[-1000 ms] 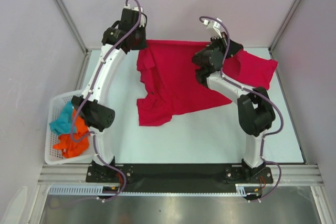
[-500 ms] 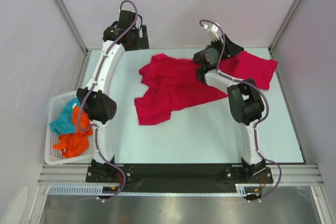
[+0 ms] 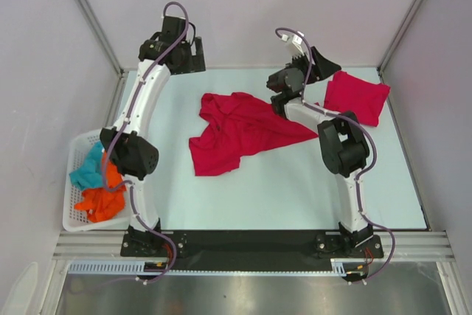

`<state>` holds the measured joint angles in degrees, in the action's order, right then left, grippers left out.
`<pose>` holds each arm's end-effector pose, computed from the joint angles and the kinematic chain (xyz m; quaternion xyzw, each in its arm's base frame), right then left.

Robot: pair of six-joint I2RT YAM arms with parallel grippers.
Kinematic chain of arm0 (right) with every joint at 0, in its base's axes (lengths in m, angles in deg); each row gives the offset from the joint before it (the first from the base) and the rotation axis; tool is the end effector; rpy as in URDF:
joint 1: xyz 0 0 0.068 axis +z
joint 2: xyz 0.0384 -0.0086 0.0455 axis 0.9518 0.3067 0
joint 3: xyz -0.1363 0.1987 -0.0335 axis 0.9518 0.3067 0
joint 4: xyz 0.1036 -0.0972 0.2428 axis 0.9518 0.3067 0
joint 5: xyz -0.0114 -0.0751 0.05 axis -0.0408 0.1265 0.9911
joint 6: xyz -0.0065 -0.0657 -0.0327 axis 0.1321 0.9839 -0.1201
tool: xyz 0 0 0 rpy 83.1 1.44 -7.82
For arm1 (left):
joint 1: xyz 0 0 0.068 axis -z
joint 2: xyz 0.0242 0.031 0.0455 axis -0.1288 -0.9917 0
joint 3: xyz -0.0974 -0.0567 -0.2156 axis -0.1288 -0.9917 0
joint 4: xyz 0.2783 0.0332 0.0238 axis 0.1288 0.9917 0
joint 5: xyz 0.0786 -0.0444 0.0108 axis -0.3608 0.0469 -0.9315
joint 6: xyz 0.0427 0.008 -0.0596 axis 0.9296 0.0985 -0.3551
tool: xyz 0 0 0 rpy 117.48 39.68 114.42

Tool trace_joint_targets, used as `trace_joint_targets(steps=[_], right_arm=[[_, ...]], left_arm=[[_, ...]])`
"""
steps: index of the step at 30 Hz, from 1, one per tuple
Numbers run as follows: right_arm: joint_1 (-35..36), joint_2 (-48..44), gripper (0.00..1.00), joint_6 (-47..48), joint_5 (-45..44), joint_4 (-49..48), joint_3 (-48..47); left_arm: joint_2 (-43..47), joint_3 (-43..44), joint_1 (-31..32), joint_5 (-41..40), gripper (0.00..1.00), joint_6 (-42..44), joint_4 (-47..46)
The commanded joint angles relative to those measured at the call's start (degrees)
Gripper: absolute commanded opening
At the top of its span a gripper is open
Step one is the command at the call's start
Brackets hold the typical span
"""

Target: Fold and stack the t-shirts

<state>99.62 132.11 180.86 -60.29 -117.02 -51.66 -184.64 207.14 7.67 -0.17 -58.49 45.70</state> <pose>0.4421 0.1608 0.2799 0.0473 0.6863 -0.5975 0.4120 0.4515 -0.1075 0.3531 -0.0537 0.9161 -0.0058 0.3974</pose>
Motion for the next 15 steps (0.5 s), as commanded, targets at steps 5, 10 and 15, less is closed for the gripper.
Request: trace_joint_targets(steps=[5, 10, 15], right_arm=[[9.24, -9.06, 0.69, -1.98, -6.58, -11.83, 4.01], [17.05, -10.47, 0.68, -1.20, -11.60, -15.61, 10.43], [23.48, -11.26, 0.65, -2.52, -15.12, -16.40, 13.77]], left_arm=[[14.88, -16.85, 4.35, 5.43, 1.00, -0.27, -5.80], [19.03, -30.01, 5.14, 9.74, 1.00, -1.42, -10.89], [22.72, -39.62, 5.85, 10.27, 1.00, -1.94, -14.68]])
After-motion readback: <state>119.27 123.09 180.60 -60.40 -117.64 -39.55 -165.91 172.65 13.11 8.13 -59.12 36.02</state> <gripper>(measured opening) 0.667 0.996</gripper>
